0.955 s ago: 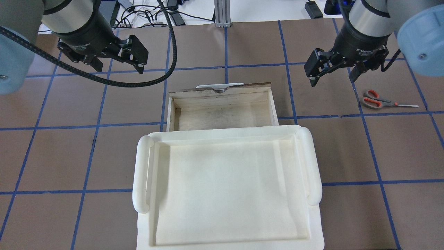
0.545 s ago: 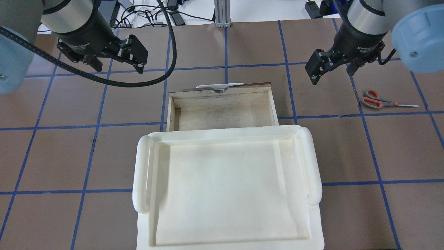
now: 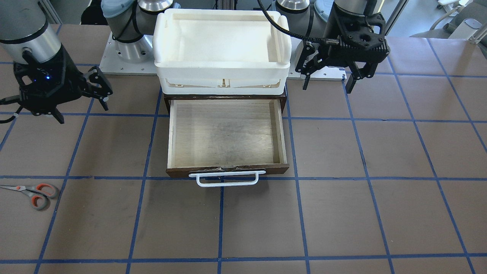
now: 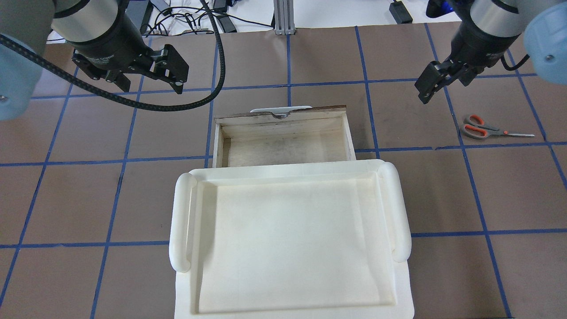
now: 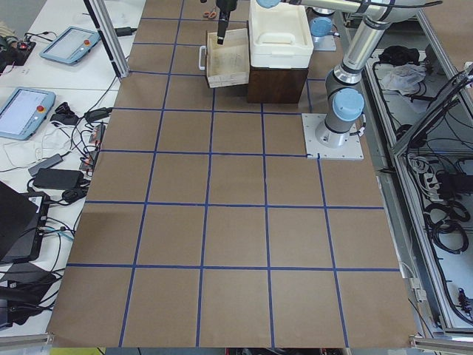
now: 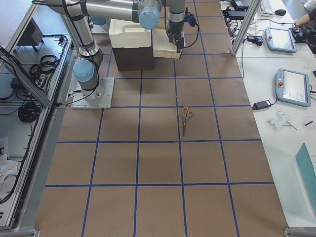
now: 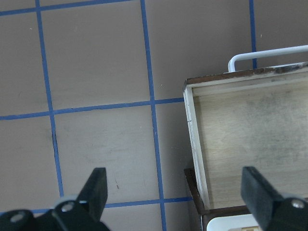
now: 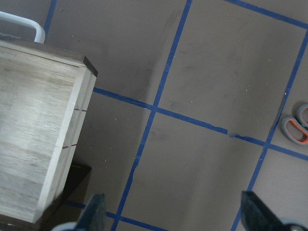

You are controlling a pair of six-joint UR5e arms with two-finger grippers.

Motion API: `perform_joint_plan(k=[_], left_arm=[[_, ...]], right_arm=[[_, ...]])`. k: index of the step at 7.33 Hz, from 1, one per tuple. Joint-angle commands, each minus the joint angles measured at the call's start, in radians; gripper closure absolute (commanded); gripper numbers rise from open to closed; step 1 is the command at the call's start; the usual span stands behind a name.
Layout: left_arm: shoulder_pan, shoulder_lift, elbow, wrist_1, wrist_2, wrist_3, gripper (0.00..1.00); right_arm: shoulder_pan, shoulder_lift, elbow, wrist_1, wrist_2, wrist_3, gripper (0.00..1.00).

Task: Put scissors in drawer and close it
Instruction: 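Position the right gripper above the scissors and lower it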

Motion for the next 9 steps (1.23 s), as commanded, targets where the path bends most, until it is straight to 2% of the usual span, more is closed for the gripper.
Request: perform_joint_plan(k=[1,2,6,9], left_arm=[[0.000,0.000,0.000,0.000,0.000,0.000,0.00],[0.000,0.000,0.000,0.000,0.000,0.000,0.00],[0.000,0.003,0.000,-0.002,0.002,0.000,0.00],[0.000,0.003,0.000,-0.004,0.002,0.000,0.00]], right_arm=[[-0.119,0.017,0.000,-0.001,0.010,-0.360,0.00],[-0.176,0.055,0.000,-0.003,0.011,-0.558,0.00],[-0.311,0.199,-0.009,-0.156,0.013,-0.965,0.00],[-0.378,0.349,-0.015,-0.283,0.017,-1.164,0.00]])
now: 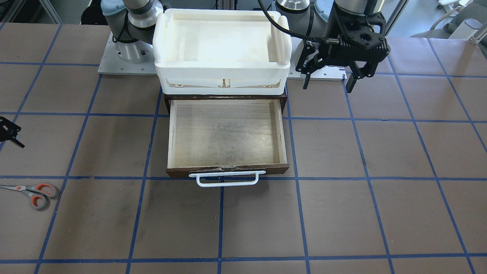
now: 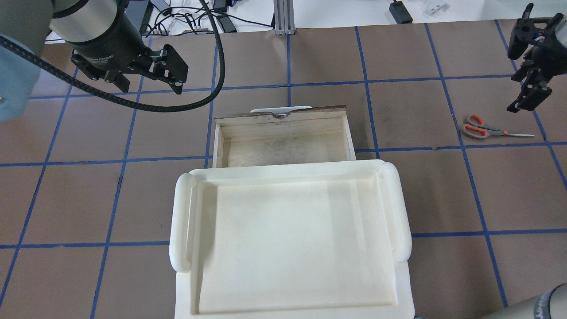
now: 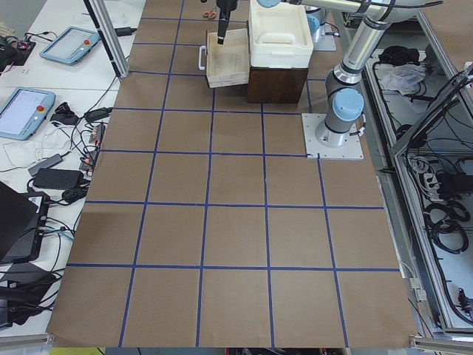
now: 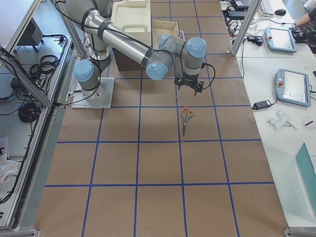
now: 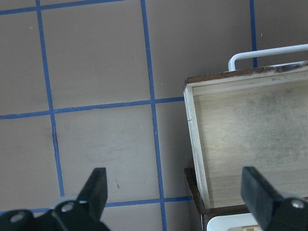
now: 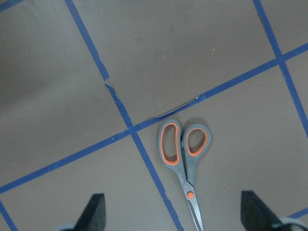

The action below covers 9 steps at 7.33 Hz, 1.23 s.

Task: Put scissors in drawer and close it
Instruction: 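Position the right gripper above the scissors and lower it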

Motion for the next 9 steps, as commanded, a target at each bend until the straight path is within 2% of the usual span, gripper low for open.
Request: perform_joint_plan(k=[1,5,9], left_arm=[[0.000,0.002,0.000,-0.001,0.000,0.000,0.00],[0.000,0.003,0.000,-0.002,0.000,0.000,0.00],[0.000,0.006,0.000,-0.004,0.002,0.000,0.00]], right_arm=[[-0.032,0.112,-0.001,-0.121,0.003,-0.129,0.00],[-0.033,0.190,0.000,-0.139,-0.009,-0.264,0.00],[-0.033,0.229,0.012,-0.133,-0.018,-0.295,0.00]])
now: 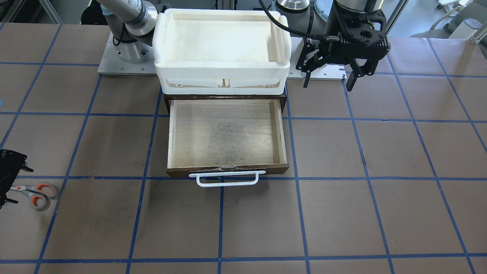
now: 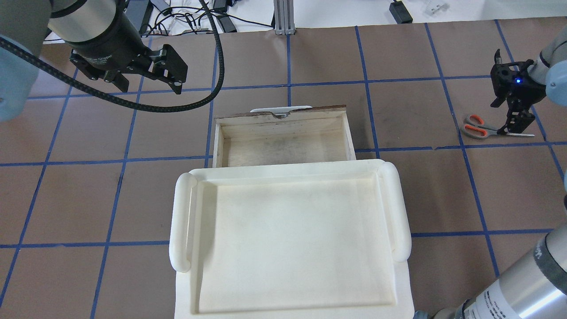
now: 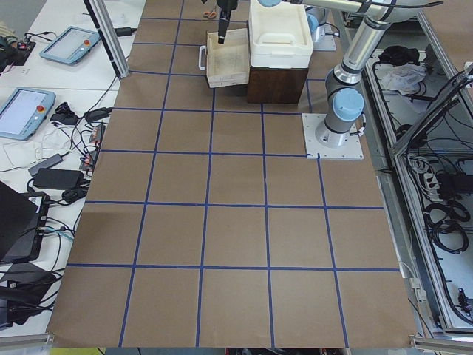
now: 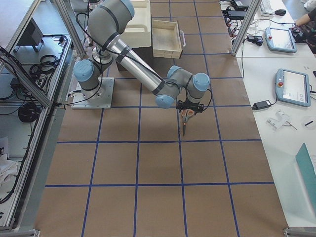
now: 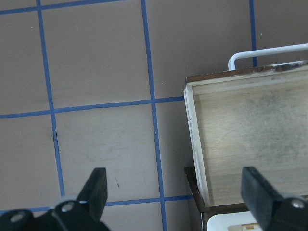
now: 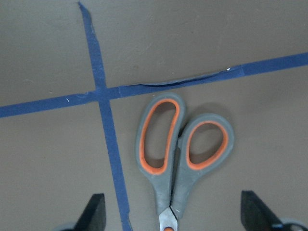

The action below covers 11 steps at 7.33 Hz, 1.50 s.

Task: Put scissors in drawer and close it
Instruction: 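Position the right gripper above the scissors and lower it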

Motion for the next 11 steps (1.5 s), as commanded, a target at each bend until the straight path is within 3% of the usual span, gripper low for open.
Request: perform_joint_plan(k=[1,3,10,11], left_arm=[[0.000,0.003,0.000,-0.001,0.001,0.000,0.00],[0.000,0.003,0.000,-0.001,0.001,0.000,0.00],[0.002,0.004,-0.002,-0.001,0.001,0.000,0.00],[0.018,0.004,-0.002,-0.001,-0.001,0.000,0.00]], right_arm=[[0.000,0.022,0.001,0.000,-0.016,-0.021,0.00],[0.000,0.029,0.003,0.000,-0.066,-0.021,0.00],[0.000,0.065,0.003,-0.055,-0.066,-0.021,0.00],[-0.002,0.067,0.004,-0.055,-0.066,-0.021,0.04]])
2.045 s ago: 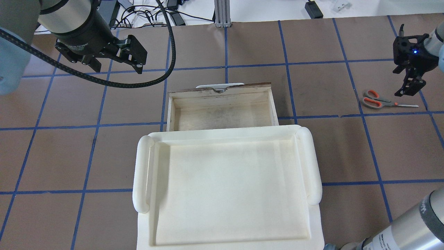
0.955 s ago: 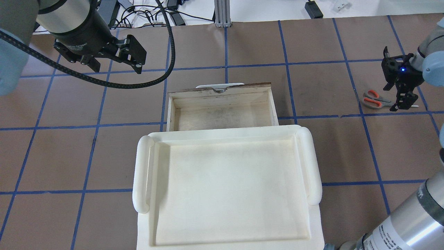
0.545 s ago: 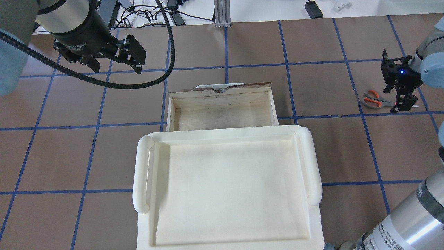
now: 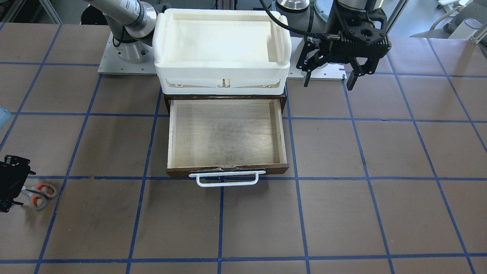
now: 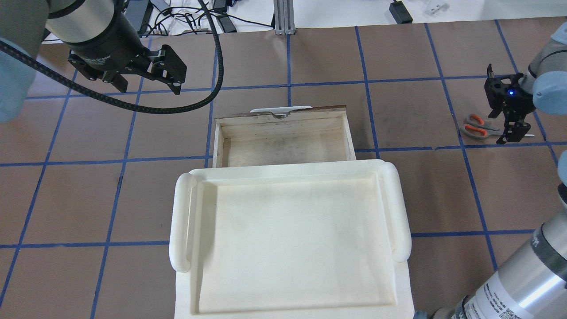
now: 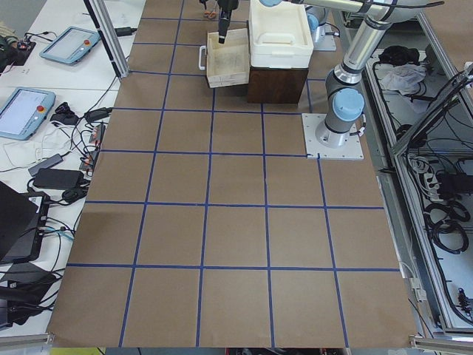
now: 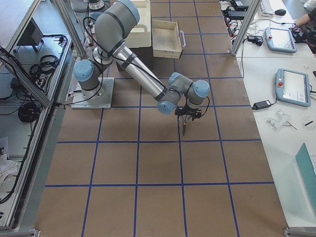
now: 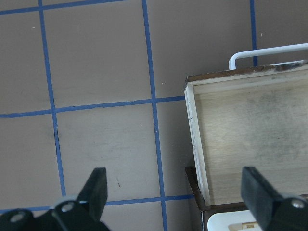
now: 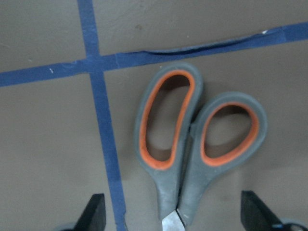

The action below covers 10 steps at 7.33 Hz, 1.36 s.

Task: Put scissors in drawer and close it
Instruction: 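Close the right gripper on the scissors blades near the pivot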

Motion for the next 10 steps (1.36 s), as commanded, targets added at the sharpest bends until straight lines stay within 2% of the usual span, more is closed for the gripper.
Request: perform_joint_plan(k=[1,2,3,4,6,7,10], left_arm=[[0.033,0.003,-0.006,0.000,-0.006,0.002,0.00],[0.032,0.003,-0.006,0.000,-0.007,0.000,0.00],[0.038,0.003,-0.006,0.000,-0.007,0.002,0.00],[0.036,0.006,-0.006,0.000,-0.007,0.002,0.00],[0.036,0.008,-0.021,0.005,-0.007,0.002,0.00],[0.038,0.015,-0.037,0.012,-0.007,0.002,0.00],[0.041,0.020,-0.045,0.012,-0.009,0.002,0.00]], right_arm=[[0.000,0.007,0.003,-0.004,0.002,0.000,0.05],[0.000,0.013,0.003,-0.016,0.002,0.000,0.07],[0.000,0.014,0.003,-0.017,0.000,-0.002,0.16],[0.000,0.014,0.003,-0.019,-0.001,-0.003,0.39],[0.000,0.014,0.001,-0.057,-0.023,-0.084,0.92],[0.000,0.013,0.001,-0.079,-0.021,-0.133,1.00],[0.000,-0.022,-0.007,-0.083,-0.045,-0.134,1.00]])
